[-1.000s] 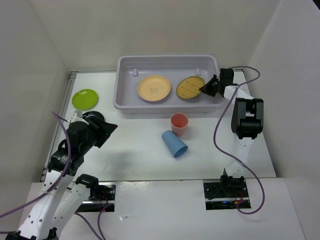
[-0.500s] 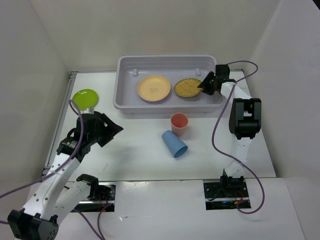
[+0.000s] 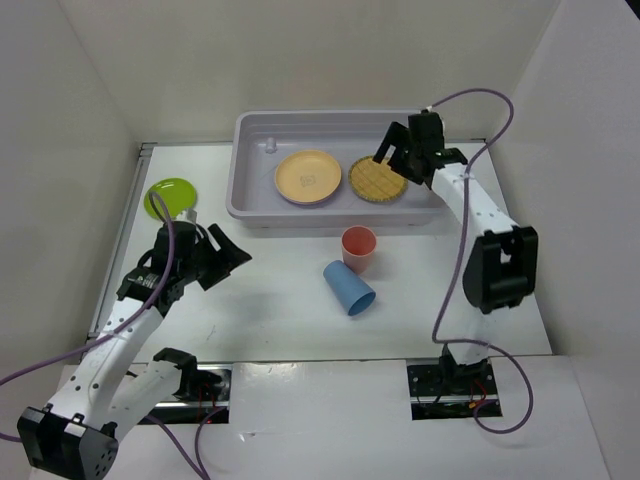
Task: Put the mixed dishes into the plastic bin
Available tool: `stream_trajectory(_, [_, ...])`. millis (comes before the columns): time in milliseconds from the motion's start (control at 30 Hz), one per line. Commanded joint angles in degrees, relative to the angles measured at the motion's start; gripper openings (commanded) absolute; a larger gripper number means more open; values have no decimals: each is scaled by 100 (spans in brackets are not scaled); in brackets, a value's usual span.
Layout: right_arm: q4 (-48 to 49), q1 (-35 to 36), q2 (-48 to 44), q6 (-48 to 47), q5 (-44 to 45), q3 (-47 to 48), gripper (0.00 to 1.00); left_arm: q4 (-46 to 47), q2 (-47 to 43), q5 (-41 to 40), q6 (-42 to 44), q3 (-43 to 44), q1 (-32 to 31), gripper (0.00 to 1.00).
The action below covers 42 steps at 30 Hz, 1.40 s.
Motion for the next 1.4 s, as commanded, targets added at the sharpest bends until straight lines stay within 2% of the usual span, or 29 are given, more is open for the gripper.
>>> stream_trajectory(0, [-482, 395, -1212, -203, 711, -294, 96, 100, -26, 138, 201, 242, -13, 79])
stream_trajectory(67, [-666, 535, -1660, -203, 659, -575, 96, 152, -26, 190, 253, 189, -13, 79])
stream_trajectory(100, [-728, 536, -1792, -255, 607, -672, 92, 153, -26, 191, 254, 189, -13, 79])
stream_trajectory(133, [-781, 614, -1898, -256, 502, -769, 87, 205, -26, 191, 254, 189, -13, 79])
stream_trajectory(167, [-834, 667, -2090, -256, 449, -961, 76, 206, 26, 252, 254, 189, -13, 79])
stream_trajectory(267, [-966, 782, -2416, -256, 395, -1402, 50, 206, 26, 252, 307, 136, -13, 79])
stream_trajectory(300, [-966, 782, -2478, -256, 395, -1516, 48, 206, 26, 252, 307, 136, -13, 79])
stream_trajectory(333, [-1044, 782, -2531, -256, 395, -1700, 48, 258, 26, 304, 307, 75, -13, 79])
stream_trajectory(367, [-1045, 843, -2593, -256, 395, -1780, 54, 258, 26, 305, 307, 75, -13, 79])
stream_trajectory(467, [-1045, 966, -2593, -309, 343, -2035, 61, 311, 26, 305, 254, 22, -13, 81])
stream_trajectory(567, [-1045, 1124, -2471, -309, 343, -2167, 65, 364, 26, 305, 254, -31, -13, 81])
stream_trajectory(967, [-869, 1696, -1671, -203, 351, -2422, 65, 364, 26, 305, 254, -84, -13, 81])
stream_trajectory(1067, [-817, 1696, -1530, -98, 404, -2483, 55, 364, -26, 305, 254, -145, -13, 82])
stream_trajectory(1167, [-895, 1748, -1477, -98, 404, -2484, 34, 364, -26, 305, 254, -198, -13, 82])
stream_trajectory(1200, [-948, 1749, -1477, -98, 482, -2484, 20, 364, -26, 305, 254, -198, -13, 82])
stream_trajectory(1267, [-1158, 1802, -1547, -45, 553, -2309, 10, 364, -26, 305, 254, -198, -13, 82])
stream_trajectory(1300, [-1238, 1802, -1626, -45, 553, -2308, 2, 416, 26, 305, 254, -198, -13, 82])
stream_trajectory(1367, [-1570, 1871, -1775, -45, 553, -2089, 0, 417, 26, 305, 254, -198, -13, 82])
